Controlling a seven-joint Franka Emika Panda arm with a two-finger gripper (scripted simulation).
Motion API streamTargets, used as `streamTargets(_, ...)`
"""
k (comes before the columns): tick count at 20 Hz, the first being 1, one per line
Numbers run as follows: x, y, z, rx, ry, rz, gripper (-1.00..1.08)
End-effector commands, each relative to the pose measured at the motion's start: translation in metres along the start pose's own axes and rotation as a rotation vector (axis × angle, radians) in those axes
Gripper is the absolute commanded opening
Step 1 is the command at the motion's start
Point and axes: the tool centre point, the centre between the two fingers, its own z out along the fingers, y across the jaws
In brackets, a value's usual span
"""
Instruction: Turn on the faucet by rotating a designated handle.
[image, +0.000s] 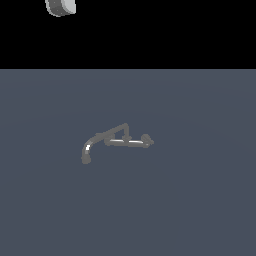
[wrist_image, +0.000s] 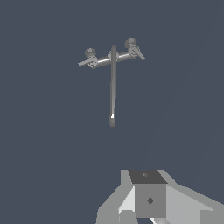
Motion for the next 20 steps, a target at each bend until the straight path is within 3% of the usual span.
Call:
streamTargets(1,0.006,-0.011,0.014,0.003,0.000,0.055,-1.00)
streamTargets(20,0.067,-0.080,0.111,0.022,-0.003,0.435,-1.00)
